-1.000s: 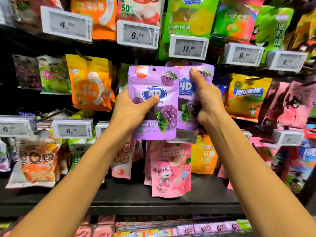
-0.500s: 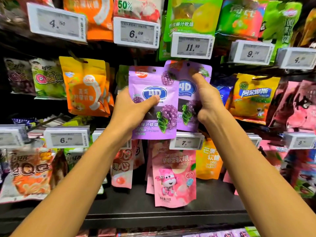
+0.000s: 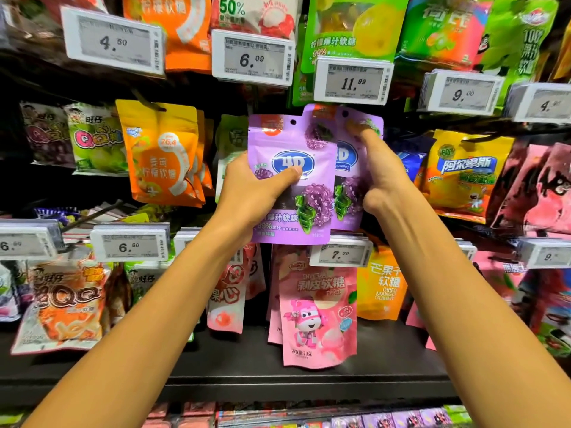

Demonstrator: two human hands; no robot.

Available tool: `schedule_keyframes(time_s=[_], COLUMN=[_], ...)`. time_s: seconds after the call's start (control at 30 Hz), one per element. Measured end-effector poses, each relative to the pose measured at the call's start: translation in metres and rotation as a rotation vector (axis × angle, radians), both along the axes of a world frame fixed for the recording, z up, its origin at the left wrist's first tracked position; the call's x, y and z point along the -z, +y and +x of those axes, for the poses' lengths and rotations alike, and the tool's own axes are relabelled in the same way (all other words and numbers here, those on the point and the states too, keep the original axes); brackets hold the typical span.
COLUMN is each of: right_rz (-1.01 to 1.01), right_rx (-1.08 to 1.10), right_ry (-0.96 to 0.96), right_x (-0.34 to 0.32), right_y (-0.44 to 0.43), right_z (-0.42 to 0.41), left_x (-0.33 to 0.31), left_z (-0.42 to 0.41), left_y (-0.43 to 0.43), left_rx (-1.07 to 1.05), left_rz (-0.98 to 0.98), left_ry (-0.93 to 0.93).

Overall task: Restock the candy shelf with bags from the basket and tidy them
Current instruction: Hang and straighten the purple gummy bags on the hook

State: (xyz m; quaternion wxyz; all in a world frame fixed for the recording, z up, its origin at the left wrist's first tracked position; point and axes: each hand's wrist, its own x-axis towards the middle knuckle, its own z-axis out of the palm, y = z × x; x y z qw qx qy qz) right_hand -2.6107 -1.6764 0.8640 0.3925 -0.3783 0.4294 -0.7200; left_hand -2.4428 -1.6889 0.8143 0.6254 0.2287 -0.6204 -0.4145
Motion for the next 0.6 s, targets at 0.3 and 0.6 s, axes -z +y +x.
schedule_keyframes(time_s=[0.3, 0.6], right_rz=[0.039, -0.084], right_rx=[0.054, 0.193], right_ry=[0.018, 0.214], right_x=[0.005, 0.017], right_y=[-0.025, -0.028], right_z=[-0.006, -0.020], left_x=[-0.007, -0.015], left_z=[-0.006, -0.013], left_y=[0.000, 0.005], left_rx=[-0.011, -0.011], left_rz=[0.034, 0.065], left_ry=[-0.017, -0.028])
